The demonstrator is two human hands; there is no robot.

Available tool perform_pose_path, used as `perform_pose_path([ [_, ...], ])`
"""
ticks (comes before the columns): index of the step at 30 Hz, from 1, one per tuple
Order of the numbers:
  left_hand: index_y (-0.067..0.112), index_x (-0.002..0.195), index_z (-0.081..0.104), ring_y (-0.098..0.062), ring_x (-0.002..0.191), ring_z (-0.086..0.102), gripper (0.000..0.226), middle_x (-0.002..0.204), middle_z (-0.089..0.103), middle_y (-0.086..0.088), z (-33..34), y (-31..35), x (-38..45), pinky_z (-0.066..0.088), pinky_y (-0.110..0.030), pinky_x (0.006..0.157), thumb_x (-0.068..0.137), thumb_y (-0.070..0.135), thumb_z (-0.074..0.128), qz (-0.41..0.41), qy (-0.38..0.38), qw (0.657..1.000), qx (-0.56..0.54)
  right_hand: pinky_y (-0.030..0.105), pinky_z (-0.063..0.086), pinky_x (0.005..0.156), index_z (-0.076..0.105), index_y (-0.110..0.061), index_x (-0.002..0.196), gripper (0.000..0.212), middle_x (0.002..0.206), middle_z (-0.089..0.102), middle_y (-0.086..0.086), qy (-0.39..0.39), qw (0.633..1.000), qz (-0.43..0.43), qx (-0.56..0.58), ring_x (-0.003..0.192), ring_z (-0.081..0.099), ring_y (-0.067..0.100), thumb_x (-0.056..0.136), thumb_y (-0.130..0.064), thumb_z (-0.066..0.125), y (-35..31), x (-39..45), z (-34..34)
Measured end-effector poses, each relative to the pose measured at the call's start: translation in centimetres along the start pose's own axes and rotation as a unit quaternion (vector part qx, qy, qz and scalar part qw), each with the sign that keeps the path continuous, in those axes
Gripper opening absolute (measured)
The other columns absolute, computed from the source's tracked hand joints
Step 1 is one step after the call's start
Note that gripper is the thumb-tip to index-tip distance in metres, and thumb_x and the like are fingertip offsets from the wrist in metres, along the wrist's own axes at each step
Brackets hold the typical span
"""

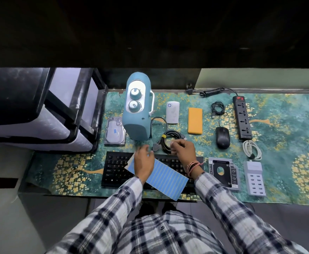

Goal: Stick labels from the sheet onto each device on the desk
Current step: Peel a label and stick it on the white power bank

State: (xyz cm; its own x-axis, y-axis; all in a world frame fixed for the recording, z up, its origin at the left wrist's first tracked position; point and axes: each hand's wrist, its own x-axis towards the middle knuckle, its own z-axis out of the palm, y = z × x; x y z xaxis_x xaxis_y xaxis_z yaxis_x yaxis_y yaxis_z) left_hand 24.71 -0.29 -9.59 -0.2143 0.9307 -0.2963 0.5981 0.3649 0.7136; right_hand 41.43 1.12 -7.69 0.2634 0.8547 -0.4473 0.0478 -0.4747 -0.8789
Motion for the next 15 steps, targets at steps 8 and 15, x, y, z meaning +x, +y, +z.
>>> perform_pose_path([
  [8,0.005,0.100,0.066,-0.027,0.083,0.065,0.016,0.094,0.067,-0.008,6.3,9.0,5.6,0.050,-0.035,0.066,0.092,0.017,0.059,0.021,-0.066,0.997,-0.029,0.030,0.057,0.064,0.075,-0.001,0.079,0.012,0.067,0.067,0.008,0.027,0.995,0.058,0.078,0.064,0.061,0.020,0.087,-0.007,0.067,0.2,1.3,-3.9],
  [15,-0.003,0.120,0.062,-0.038,0.107,0.066,0.030,0.119,0.066,-0.019,9.9,11.4,13.9,0.061,-0.039,0.078,0.090,0.003,0.062,-0.073,-0.045,0.996,-0.033,0.030,0.057,0.062,0.070,0.011,0.081,0.016,0.067,0.062,0.013,0.030,0.995,0.052,0.074,0.065,0.058,0.022,0.087,-0.004,0.065,-0.5,2.8,-6.4],
])
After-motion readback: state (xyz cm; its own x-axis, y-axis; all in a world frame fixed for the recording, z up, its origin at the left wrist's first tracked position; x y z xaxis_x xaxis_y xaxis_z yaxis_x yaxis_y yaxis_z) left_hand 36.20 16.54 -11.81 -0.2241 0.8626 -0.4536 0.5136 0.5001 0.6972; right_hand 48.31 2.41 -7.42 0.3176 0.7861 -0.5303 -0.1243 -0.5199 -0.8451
